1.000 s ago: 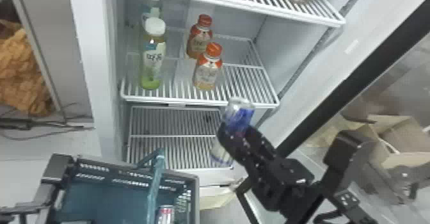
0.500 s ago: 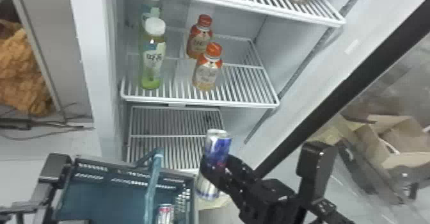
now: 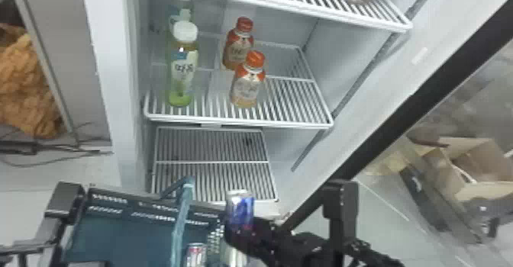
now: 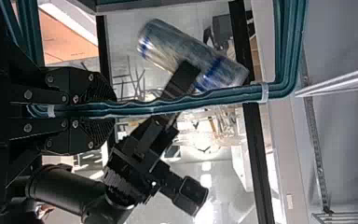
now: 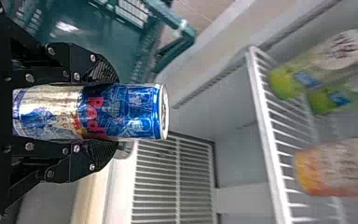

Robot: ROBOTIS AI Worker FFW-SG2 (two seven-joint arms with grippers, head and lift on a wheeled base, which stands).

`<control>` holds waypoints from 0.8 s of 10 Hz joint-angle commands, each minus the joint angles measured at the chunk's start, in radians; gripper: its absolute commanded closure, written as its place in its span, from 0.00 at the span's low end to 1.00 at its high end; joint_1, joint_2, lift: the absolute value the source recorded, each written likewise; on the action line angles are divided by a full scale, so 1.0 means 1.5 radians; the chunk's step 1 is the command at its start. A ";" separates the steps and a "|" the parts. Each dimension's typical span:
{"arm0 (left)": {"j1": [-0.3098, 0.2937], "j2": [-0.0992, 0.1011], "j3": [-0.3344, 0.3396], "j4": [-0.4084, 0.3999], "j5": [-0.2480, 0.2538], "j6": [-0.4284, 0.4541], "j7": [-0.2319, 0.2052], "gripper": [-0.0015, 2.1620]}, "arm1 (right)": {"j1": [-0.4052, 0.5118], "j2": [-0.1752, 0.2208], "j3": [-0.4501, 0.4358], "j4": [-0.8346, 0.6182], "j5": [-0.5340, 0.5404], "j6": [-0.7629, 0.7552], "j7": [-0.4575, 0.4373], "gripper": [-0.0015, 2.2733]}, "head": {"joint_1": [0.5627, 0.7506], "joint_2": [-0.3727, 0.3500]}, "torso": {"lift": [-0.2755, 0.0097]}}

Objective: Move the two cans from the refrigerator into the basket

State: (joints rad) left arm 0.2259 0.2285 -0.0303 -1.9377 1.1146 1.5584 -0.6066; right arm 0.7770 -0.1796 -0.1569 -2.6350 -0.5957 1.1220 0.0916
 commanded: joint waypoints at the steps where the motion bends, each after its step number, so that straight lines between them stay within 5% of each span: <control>1: 0.002 0.000 0.002 0.000 -0.001 0.009 0.000 0.56 | -0.021 -0.003 0.000 0.030 -0.014 0.031 0.015 0.39 | 0.70 0.03 | 0.03; 7: 0.000 0.000 -0.001 0.000 -0.003 0.009 0.000 0.56 | -0.058 -0.009 0.014 0.071 -0.020 0.067 0.063 0.39 | 0.70 0.03 | 0.03; 8: 0.000 0.000 -0.001 0.000 -0.003 0.009 0.000 0.56 | -0.057 -0.009 0.013 0.064 -0.014 0.065 0.063 0.32 | 0.70 0.03 | 0.03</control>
State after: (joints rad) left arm 0.2262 0.2286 -0.0316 -1.9377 1.1102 1.5584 -0.6059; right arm 0.6910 -0.1932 -0.1370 -2.5331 -0.6217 1.2212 0.1859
